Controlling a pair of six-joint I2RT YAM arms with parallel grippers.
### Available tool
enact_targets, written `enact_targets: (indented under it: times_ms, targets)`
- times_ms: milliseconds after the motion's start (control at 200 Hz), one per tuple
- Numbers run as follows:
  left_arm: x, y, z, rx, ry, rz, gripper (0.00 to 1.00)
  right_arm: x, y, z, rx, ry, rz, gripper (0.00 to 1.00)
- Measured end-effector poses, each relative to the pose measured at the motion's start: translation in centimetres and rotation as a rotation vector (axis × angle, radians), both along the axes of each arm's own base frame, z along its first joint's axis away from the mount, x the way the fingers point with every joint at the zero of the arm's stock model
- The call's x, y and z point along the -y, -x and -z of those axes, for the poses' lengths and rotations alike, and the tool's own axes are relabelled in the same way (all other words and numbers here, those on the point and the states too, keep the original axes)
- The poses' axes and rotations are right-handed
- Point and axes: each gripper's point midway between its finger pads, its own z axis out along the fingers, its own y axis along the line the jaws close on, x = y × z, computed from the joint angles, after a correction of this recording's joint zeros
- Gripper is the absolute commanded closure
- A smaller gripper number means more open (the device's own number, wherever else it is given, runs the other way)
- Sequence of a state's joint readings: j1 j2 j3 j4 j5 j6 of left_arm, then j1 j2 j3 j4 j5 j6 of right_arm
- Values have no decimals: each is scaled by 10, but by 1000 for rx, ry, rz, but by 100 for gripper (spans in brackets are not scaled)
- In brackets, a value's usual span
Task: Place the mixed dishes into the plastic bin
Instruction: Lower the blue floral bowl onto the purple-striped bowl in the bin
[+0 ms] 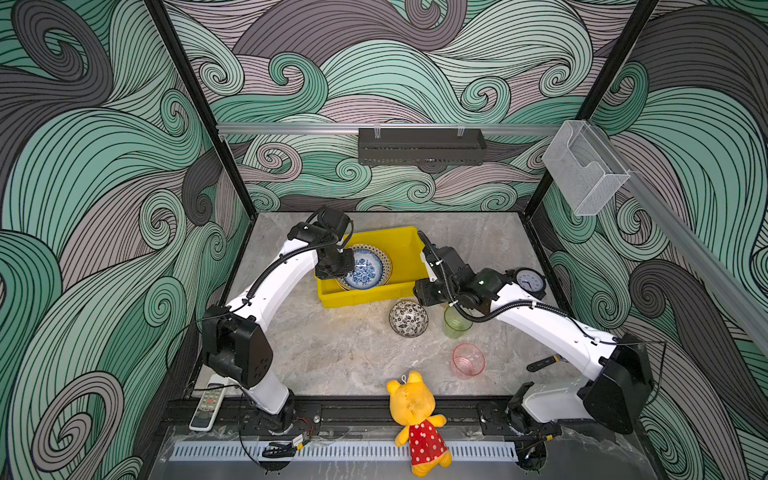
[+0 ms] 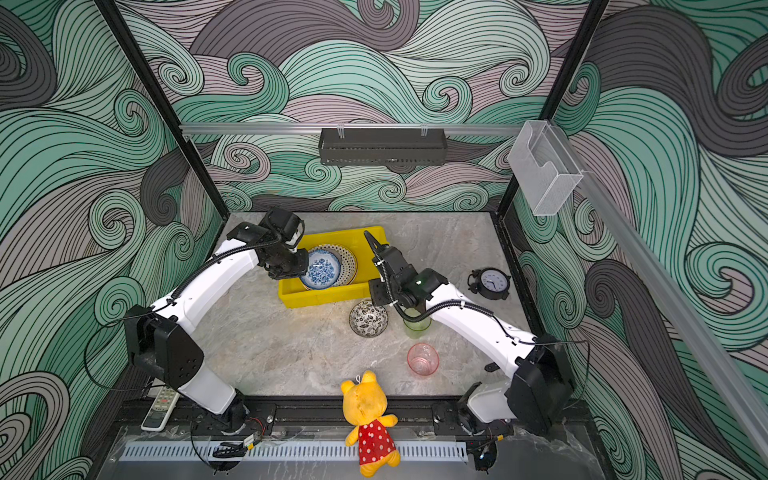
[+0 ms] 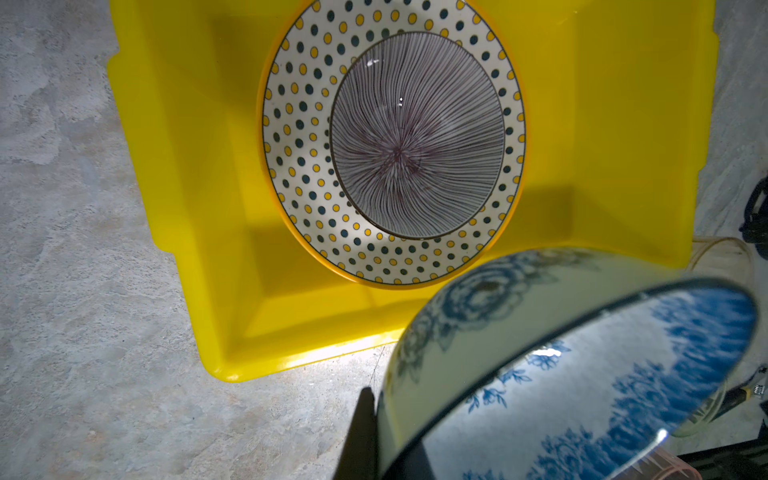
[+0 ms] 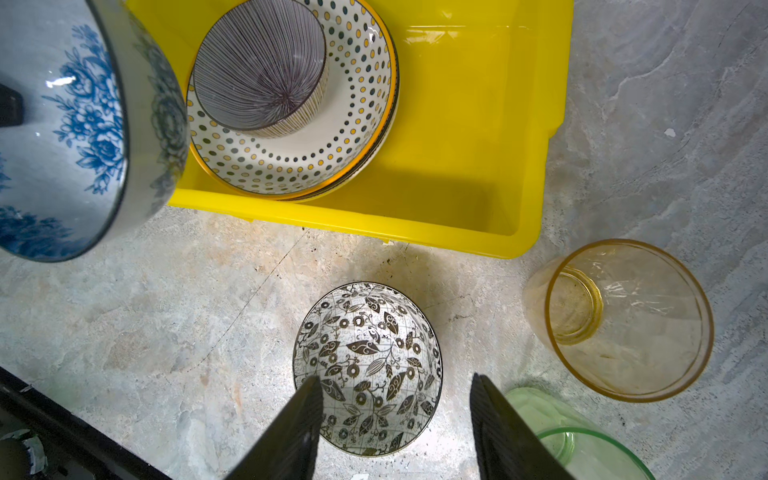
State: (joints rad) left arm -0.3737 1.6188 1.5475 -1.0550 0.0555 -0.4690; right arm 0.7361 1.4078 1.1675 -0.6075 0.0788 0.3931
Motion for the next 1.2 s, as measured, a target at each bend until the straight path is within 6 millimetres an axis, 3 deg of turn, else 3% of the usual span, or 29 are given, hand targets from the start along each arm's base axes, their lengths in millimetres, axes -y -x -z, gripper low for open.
enact_targets:
  times_ms: [325, 896, 1201]
  targets:
    - [-11, -18, -11, 32, 1, -17, 100, -4, -2, 0, -2, -3, -8, 41]
    - [-13, -45, 21, -56, -33, -32, 100, 0, 0, -8, 22, -4, -15, 40]
    - [-11, -63, 27, -64, -36, -39, 100, 0, 0, -8, 23, 0, -19, 40]
